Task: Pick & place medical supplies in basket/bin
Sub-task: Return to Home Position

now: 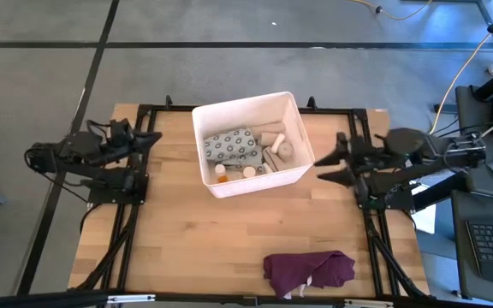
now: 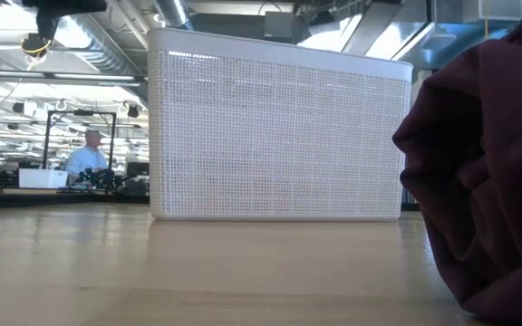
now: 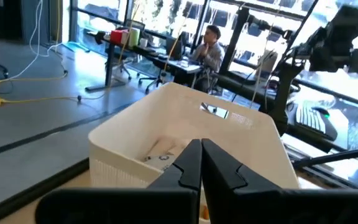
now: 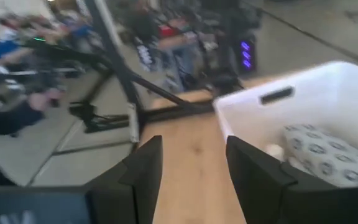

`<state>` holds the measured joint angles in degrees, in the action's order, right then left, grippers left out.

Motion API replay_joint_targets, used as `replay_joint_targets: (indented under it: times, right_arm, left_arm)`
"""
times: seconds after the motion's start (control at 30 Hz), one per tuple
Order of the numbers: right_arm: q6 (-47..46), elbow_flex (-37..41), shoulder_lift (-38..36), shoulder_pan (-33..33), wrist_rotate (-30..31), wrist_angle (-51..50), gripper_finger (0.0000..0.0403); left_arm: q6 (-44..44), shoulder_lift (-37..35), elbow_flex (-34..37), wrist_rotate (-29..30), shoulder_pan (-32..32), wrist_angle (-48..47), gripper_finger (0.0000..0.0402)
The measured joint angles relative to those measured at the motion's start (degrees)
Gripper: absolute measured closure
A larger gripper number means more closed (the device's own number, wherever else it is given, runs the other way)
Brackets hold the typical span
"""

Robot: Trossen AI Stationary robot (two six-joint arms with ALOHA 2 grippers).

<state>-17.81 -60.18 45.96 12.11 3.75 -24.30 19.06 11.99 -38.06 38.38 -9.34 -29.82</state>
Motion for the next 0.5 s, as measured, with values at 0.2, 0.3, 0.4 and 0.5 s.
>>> replay_joint_targets:
  times: [0.2, 0.3, 0.4, 0.5]
  right_arm:
    - [1.40, 14.20, -11.90, 2.16, -0.04, 11.63, 0.0224]
    - [1.37, 20.03, -16.67, 2.48, 0.44, 14.79, 0.0224]
    - [2.01, 24.35, -21.50, 2.44, 1.03, 17.65, 0.0224]
    - [4.74, 27.95, -26.04, 2.49, 0.75, 21.53, 0.0224]
  left_arm:
    - [-0.35, -7.28, 2.90, -0.43, 0.04, 0.38, 0.0397]
    - [-0.71, -10.00, 3.04, -1.26, 0.04, -0.66, 0.0394]
    - [0.17, -11.98, 2.91, -0.71, 0.07, -1.11, 0.0395]
    - [-0.56, -11.89, 2.04, 0.60, 0.09, -3.11, 0.0400]
